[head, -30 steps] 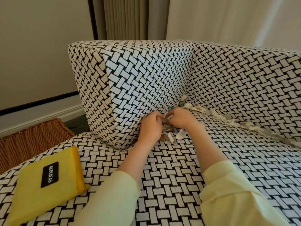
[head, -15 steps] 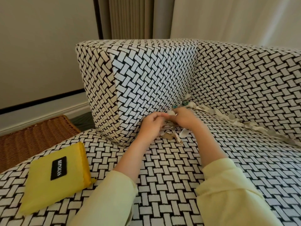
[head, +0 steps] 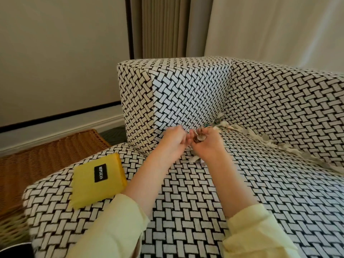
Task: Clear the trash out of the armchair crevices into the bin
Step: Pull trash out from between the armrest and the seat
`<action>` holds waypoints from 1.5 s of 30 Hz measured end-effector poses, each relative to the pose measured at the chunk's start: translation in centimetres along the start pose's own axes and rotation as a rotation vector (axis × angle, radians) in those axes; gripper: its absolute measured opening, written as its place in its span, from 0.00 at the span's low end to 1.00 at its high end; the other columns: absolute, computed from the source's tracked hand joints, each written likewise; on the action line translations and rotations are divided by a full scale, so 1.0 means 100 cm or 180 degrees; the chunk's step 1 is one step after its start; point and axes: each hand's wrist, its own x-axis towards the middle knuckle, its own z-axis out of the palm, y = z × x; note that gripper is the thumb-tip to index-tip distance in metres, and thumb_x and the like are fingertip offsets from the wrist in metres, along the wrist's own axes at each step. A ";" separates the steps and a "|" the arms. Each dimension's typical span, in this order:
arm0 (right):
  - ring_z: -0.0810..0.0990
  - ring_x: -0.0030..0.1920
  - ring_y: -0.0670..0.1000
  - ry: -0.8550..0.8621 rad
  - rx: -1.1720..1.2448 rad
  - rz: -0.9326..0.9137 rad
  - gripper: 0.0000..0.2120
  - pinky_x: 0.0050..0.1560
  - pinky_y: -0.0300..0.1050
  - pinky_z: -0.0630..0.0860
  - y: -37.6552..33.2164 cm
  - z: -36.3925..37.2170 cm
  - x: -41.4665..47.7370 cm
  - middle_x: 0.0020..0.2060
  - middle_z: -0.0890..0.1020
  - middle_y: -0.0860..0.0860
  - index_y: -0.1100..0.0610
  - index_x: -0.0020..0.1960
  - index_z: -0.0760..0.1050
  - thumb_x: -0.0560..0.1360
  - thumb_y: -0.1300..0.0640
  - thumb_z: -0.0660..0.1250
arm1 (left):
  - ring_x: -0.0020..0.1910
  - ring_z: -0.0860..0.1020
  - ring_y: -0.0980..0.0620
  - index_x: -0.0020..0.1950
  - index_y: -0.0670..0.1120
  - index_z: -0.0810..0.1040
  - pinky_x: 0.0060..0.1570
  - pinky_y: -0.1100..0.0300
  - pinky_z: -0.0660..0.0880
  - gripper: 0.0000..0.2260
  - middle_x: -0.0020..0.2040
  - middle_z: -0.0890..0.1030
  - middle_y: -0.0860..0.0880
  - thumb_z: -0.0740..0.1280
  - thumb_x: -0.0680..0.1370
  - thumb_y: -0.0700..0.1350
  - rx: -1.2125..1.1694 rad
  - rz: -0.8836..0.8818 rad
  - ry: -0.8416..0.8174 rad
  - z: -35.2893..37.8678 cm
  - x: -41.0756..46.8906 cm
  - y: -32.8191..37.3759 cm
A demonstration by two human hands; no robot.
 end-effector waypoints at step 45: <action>0.72 0.62 0.64 -0.1288 -0.0986 0.1585 0.18 0.59 0.56 0.70 0.082 0.061 -0.076 0.58 0.72 0.68 0.75 0.63 0.59 0.78 0.64 0.51 | 0.41 0.71 0.47 0.33 0.48 0.72 0.45 0.55 0.68 0.07 0.37 0.73 0.48 0.65 0.68 0.49 0.2123 0.0144 0.1348 -0.131 -0.059 0.045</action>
